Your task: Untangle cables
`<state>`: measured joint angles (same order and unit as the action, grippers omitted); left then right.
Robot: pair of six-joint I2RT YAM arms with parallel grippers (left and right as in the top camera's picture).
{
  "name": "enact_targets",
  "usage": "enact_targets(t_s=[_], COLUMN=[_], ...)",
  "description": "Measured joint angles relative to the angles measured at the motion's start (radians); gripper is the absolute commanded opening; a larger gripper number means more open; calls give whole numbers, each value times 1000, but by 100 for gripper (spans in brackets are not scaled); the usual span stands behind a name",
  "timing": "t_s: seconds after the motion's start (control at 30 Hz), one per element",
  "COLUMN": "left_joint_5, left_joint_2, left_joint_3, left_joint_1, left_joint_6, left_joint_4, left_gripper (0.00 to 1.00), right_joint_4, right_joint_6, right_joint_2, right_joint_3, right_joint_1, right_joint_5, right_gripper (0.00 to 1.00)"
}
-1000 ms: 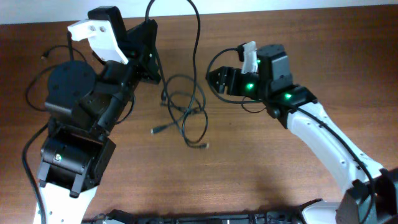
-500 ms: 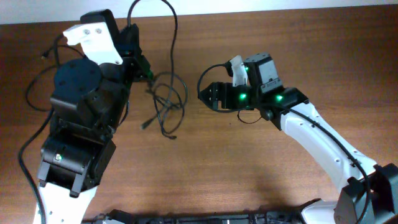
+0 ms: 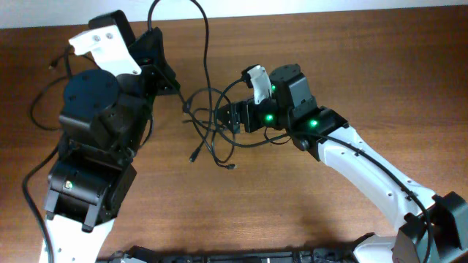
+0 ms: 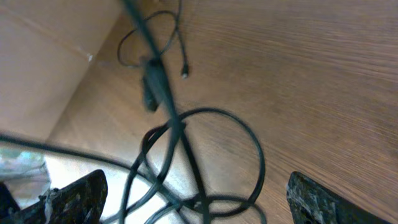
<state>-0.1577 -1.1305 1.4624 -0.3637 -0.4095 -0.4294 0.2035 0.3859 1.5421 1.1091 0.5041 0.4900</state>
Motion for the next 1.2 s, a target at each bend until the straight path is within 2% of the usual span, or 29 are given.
enact_targets(t_s=[0.13, 0.33, 0.57, 0.73, 0.77, 0.8, 0.93, 1.1, 1.2], left_joint_5=[-5, -34, -57, -60, -60, -60, -47, -33, -33], left_joint_2=[9, 13, 13, 13, 13, 13, 13, 13, 14], left_joint_3=[0, 0, 0, 0, 0, 0, 0, 0, 0], left_joint_1=[0, 0, 0, 0, 0, 0, 0, 0, 0], left_joint_6=[-3, -3, -29, -72, -79, -82, -87, -89, -89], left_joint_4=[7, 30, 60, 60, 60, 60, 60, 60, 61], left_gripper=[0, 0, 0, 0, 0, 0, 0, 0, 0], right_joint_4=[29, 152, 156, 132, 113, 93, 104, 144, 118], right_joint_6=[14, 39, 77, 202, 231, 262, 355, 451, 472], right_joint_2=[0, 0, 0, 0, 0, 0, 0, 0, 2], right_joint_3=[0, 0, 0, 0, 0, 0, 0, 0, 0], right_joint_1=[9, 40, 44, 78, 91, 109, 178, 208, 208], right_joint_5=[39, 107, 104, 56, 41, 19, -103, -251, -301], right_gripper=[99, 99, 99, 90, 85, 76, 60, 48, 47])
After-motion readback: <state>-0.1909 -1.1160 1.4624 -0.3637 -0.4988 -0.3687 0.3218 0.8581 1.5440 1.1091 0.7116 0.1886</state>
